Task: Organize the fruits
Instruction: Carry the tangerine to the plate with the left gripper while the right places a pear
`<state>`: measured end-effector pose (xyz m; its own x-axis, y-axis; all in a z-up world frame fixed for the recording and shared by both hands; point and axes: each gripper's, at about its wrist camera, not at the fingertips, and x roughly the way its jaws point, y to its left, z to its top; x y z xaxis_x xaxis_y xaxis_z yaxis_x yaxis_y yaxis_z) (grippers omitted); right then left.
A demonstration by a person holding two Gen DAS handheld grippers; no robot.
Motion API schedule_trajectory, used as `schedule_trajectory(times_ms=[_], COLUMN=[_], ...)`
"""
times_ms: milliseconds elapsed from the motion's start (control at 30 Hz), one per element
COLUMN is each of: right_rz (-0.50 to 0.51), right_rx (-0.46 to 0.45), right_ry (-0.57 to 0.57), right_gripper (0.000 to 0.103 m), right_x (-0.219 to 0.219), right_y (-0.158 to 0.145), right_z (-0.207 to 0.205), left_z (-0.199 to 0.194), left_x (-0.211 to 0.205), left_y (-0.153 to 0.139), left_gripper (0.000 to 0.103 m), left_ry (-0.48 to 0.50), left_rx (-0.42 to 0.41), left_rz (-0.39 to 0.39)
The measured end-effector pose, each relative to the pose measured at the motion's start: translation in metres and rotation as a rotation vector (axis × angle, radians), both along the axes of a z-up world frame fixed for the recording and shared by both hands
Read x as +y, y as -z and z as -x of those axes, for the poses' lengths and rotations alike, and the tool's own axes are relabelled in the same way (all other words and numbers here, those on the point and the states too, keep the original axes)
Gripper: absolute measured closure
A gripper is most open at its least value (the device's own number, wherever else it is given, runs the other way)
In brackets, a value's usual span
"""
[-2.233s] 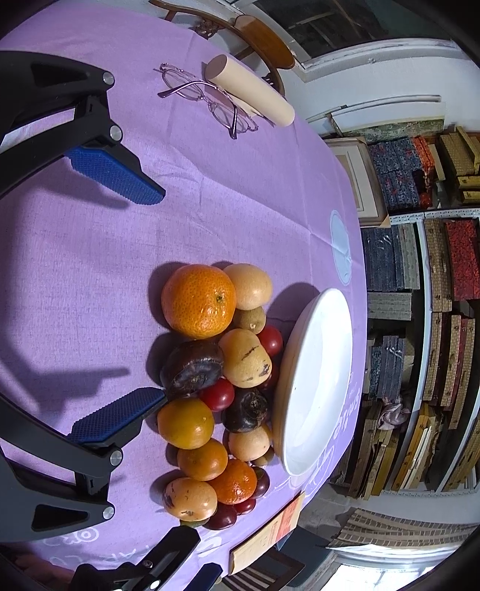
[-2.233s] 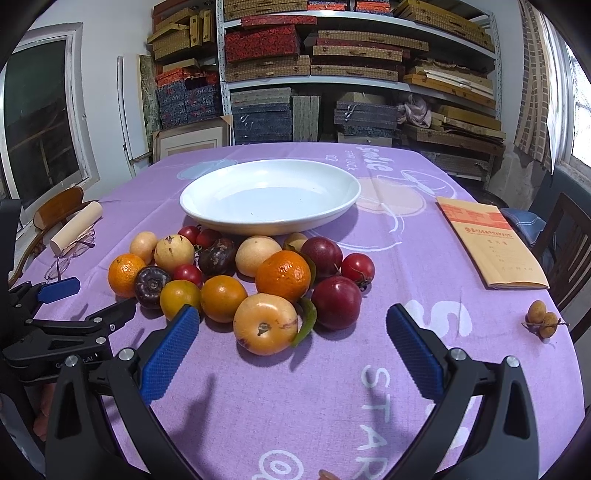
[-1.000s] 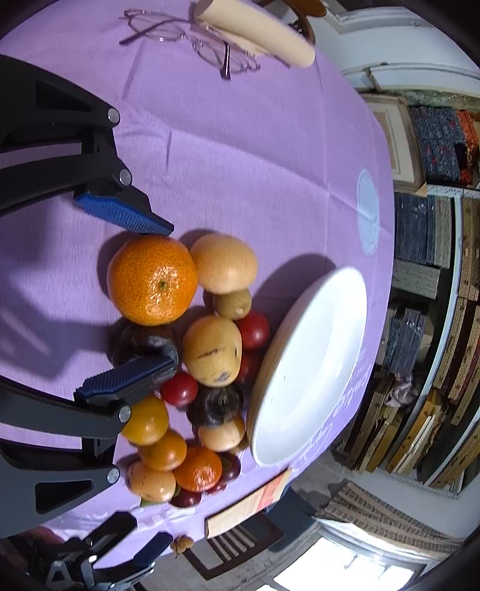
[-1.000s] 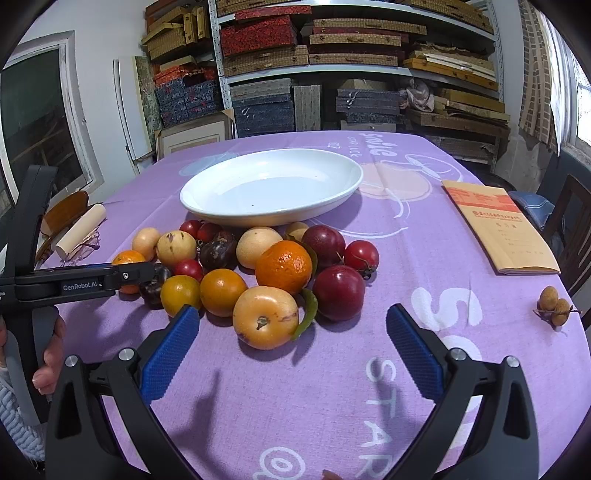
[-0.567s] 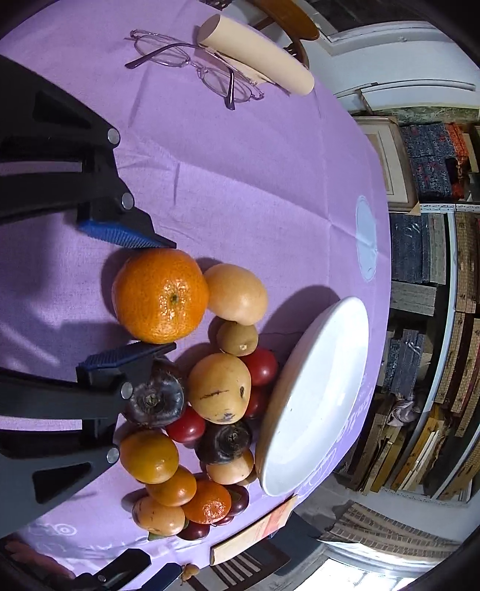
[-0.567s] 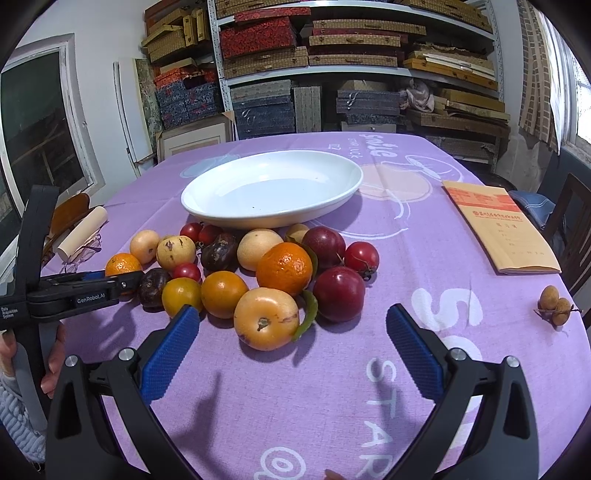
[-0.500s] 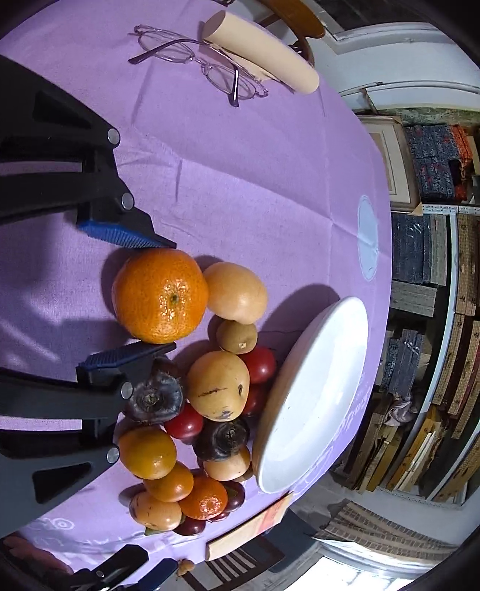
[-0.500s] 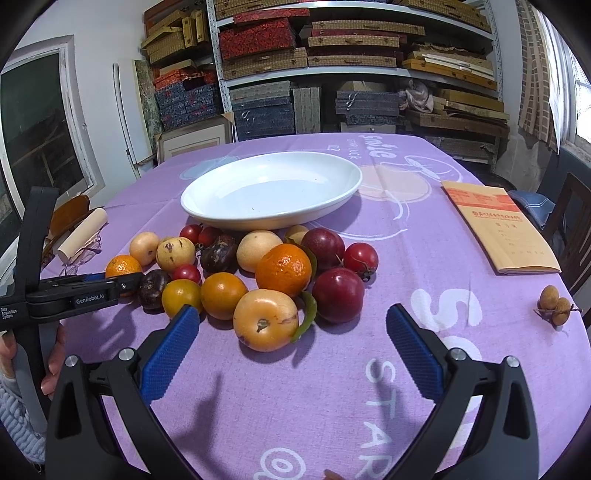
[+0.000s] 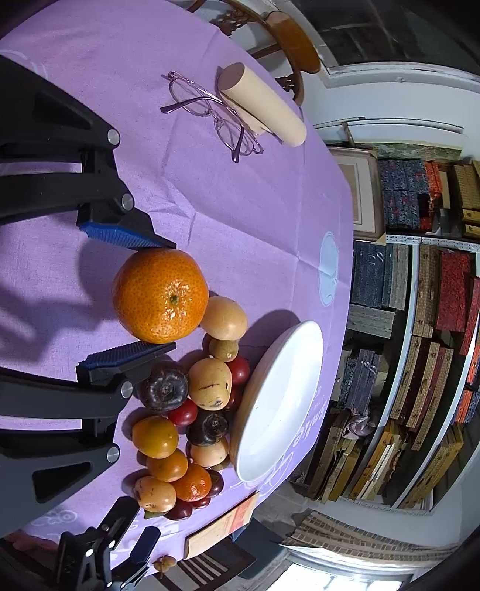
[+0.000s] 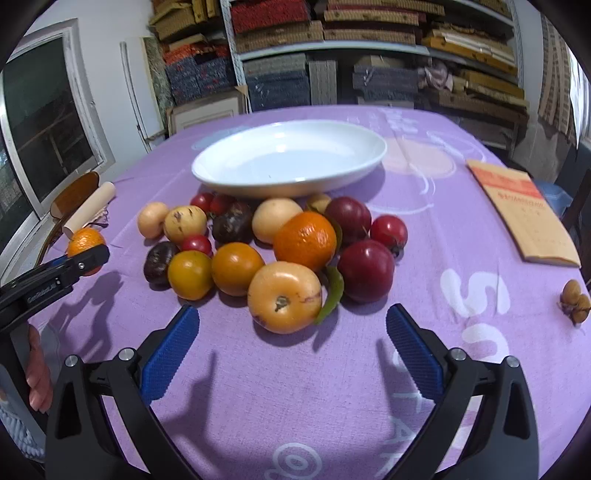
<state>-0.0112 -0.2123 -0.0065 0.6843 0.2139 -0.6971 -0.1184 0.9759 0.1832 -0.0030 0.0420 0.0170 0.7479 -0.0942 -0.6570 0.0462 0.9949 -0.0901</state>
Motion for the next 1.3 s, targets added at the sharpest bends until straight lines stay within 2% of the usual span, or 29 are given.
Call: schedule_trajectory(times_ms=[33, 67, 100, 133, 167, 233, 367, 400, 467, 600, 767, 933, 1000, 1100, 1200, 1300], right_rz=[-0.008, -0.019, -0.027, -0.034, -0.037, -0.029, -0.001, 0.008, 0.011, -0.009, -0.038, -0.014, -0.013, 0.016, 0.023, -0.010], right_rx=[-0.001, -0.003, 0.004, 0.023, 0.050, 0.083, 0.050, 0.047, 0.050, 0.051, 0.004, -0.050, -0.073, -0.081, -0.069, -0.034], right_ry=[0.003, 0.003, -0.001, -0.007, -0.013, -0.021, -0.027, -0.027, -0.030, -0.044, -0.025, -0.037, -0.040, -0.021, 0.011, 0.040], right_gripper=[0.006, 0.012, 0.019, 0.032, 0.036, 0.036, 0.038, 0.040, 0.056, 0.058, 0.058, 0.058, 0.058, 0.058, 0.058, 0.058], right_x=[-0.001, -0.002, -0.002, -0.002, -0.001, 0.001, 0.008, 0.009, 0.010, 0.009, -0.001, -0.008, -0.013, -0.012, -0.013, -0.019], right_y=[0.000, -0.001, -0.001, 0.001, 0.005, 0.011, 0.008, 0.008, 0.008, 0.008, 0.000, -0.039, -0.058, -0.072, -0.070, -0.058], right_z=[-0.001, -0.002, -0.004, -0.008, -0.012, -0.016, -0.016, -0.018, -0.021, -0.023, -0.014, -0.023, -0.040, -0.078, -0.120, -0.154], left_z=[0.000, 0.000, 0.000, -0.001, -0.002, -0.002, -0.003, -0.004, -0.004, -0.003, -0.005, -0.022, -0.035, -0.062, -0.096, -0.126], left_x=[-0.002, -0.005, -0.006, -0.007, -0.008, -0.006, -0.003, -0.003, -0.004, -0.005, -0.006, -0.010, -0.016, -0.034, -0.054, -0.072], left_y=[0.001, 0.002, 0.004, 0.004, 0.005, 0.005, 0.007, 0.008, 0.008, 0.009, 0.009, -0.008, -0.026, -0.053, -0.065, -0.058], left_gripper=[0.056, 0.056, 0.056, 0.056, 0.056, 0.056, 0.056, 0.056, 0.056, 0.056, 0.056, 0.056, 0.056, 0.055, 0.055, 0.055], left_ry=[0.006, 0.013, 0.020, 0.028, 0.033, 0.034, 0.037, 0.041, 0.046, 0.049, 0.055, 0.088, 0.106, 0.119, 0.139, 0.145], left_rx=[0.001, 0.006, 0.011, 0.019, 0.024, 0.025, 0.035, 0.039, 0.038, 0.039, 0.048, 0.053, 0.025, -0.038, -0.043, -0.009], left_rz=[-0.009, -0.018, -0.020, -0.011, 0.002, 0.015, 0.041, 0.041, 0.037, 0.037, 0.040, 0.034, 0.030, -0.019, -0.011, -0.004])
